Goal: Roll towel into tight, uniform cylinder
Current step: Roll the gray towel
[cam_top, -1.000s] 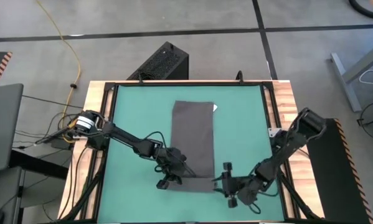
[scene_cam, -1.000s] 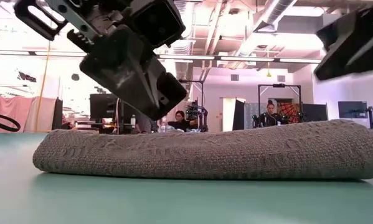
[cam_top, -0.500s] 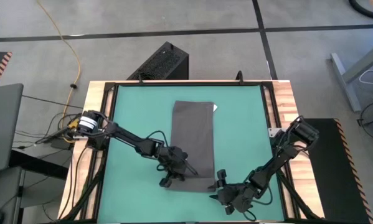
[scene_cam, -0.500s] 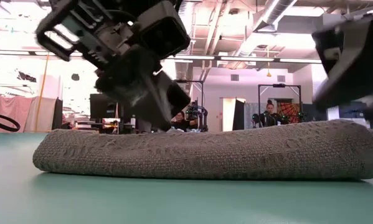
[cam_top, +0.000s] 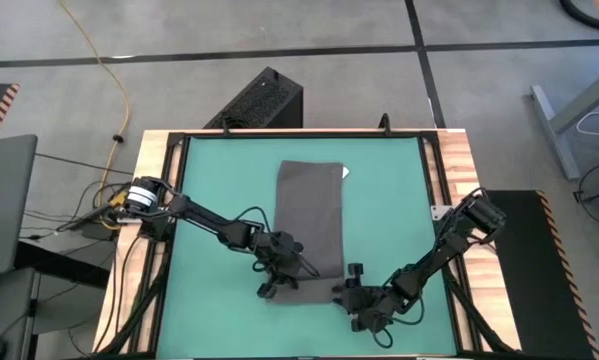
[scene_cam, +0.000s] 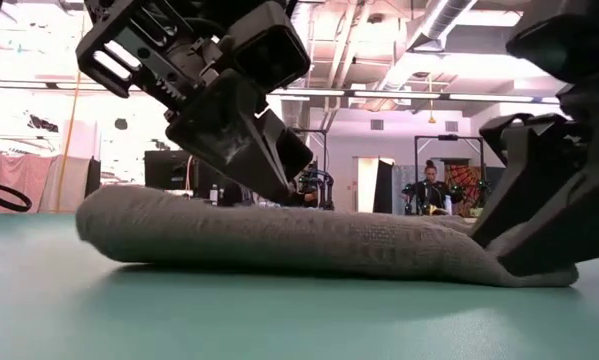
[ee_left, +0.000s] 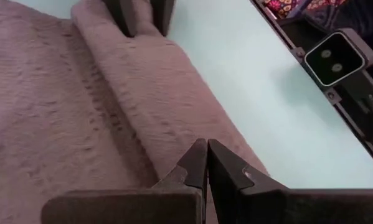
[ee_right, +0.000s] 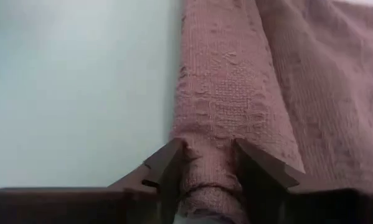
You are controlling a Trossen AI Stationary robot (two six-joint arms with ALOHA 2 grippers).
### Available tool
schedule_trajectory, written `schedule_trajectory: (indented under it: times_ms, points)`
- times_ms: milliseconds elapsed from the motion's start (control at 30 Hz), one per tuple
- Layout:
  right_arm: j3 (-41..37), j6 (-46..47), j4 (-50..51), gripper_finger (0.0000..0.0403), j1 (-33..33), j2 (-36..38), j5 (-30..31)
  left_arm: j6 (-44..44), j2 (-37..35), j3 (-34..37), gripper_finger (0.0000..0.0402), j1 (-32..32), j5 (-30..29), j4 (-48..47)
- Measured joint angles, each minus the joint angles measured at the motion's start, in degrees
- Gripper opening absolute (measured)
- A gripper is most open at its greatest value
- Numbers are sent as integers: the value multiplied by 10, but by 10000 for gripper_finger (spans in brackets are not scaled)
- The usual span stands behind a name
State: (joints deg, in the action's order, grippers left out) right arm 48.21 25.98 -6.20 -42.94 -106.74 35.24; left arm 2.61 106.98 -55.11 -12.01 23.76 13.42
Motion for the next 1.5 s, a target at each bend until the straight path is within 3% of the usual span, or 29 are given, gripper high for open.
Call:
schedule_trajectory:
  times_ms: [200,233,433,600,800,967,1100,1400,1500]
  points:
    - [0,56,0,37,1,7,-89,0,0,0,0,-3,22,16]
    - [-1,65,-3,33,1,12,-112,0,0,0,0,-4,25,19]
    - [-5,137,4,43,3,77,-187,-1,0,0,0,-20,31,64]
    - [-3,238,6,47,5,112,-186,-8,10,0,0,-40,-20,94]
    - [-3,372,50,44,16,105,-187,-11,21,-3,0,-55,-34,132]
    - [-4,406,65,43,25,89,-192,-31,21,-3,4,-61,-36,140]
    - [-4,404,64,43,35,90,-202,-60,21,-3,36,-72,-57,125]
    - [-4,402,71,43,60,91,-214,-63,21,-3,151,-73,-153,139]
    - [-4,405,71,43,64,91,-219,-63,29,-3,168,-75,-150,167]
